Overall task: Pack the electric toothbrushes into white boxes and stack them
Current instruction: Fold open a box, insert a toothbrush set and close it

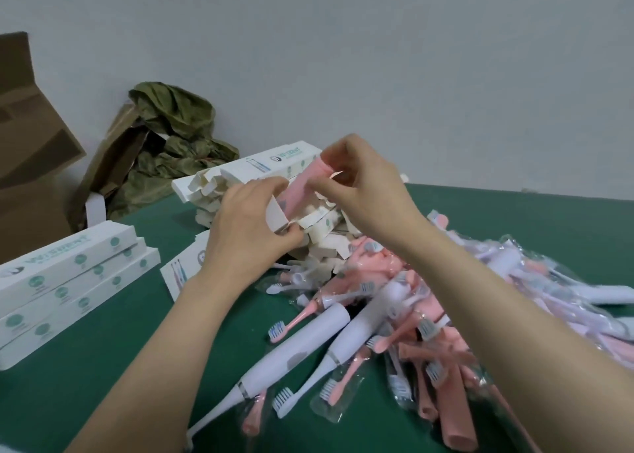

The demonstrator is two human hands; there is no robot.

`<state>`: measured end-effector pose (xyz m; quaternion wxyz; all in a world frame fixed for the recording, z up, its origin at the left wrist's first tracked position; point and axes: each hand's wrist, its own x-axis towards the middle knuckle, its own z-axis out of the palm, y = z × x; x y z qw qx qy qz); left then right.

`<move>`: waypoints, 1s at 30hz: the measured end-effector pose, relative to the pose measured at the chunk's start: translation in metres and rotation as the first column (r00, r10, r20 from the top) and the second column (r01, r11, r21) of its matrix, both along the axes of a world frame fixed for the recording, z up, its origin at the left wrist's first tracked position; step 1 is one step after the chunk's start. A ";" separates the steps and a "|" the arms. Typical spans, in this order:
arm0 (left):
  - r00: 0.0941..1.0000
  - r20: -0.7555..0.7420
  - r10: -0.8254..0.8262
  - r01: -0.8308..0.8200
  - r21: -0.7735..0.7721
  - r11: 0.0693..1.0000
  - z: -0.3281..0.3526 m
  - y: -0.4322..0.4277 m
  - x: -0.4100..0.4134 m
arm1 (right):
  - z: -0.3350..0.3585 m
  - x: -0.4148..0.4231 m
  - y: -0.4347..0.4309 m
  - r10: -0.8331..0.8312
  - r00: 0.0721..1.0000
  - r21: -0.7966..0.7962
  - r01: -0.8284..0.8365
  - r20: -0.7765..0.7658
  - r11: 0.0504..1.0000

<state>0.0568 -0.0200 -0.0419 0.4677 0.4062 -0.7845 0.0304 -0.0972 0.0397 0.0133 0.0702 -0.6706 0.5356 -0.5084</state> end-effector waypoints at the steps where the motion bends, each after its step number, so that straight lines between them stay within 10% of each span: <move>1: 1.000 -0.025 -0.004 0.004 0.001 1.000 0.000 0.002 -0.001 | -0.003 0.003 -0.001 -0.019 0.988 -0.038 0.013 -0.152 0.999; 4: 0.998 -0.049 -0.025 0.025 -0.004 1.000 -0.001 0.005 -0.001 | -0.009 0.005 -0.001 0.027 0.890 0.020 -0.020 -0.455 1.000; 11: 0.999 -0.033 -0.002 0.001 -0.024 1.000 -0.009 0.003 0.001 | 0.001 -0.057 0.003 -0.202 0.843 0.168 0.322 -0.499 0.932; 18: 1.000 -0.013 -0.010 0.010 -0.006 1.000 -0.013 0.003 -0.001 | -0.028 -0.074 0.004 -0.054 0.720 0.471 0.506 -0.692 0.722; 24: 1.000 0.002 -0.014 0.014 -0.016 1.000 -0.014 0.001 0.000 | -0.016 -0.075 0.006 -0.208 0.914 0.321 0.325 -0.347 0.890; 30: 0.998 0.027 -0.051 0.051 0.004 0.999 -0.014 0.002 -0.001 | -0.001 -0.048 0.017 0.071 0.962 0.177 -0.120 0.263 0.977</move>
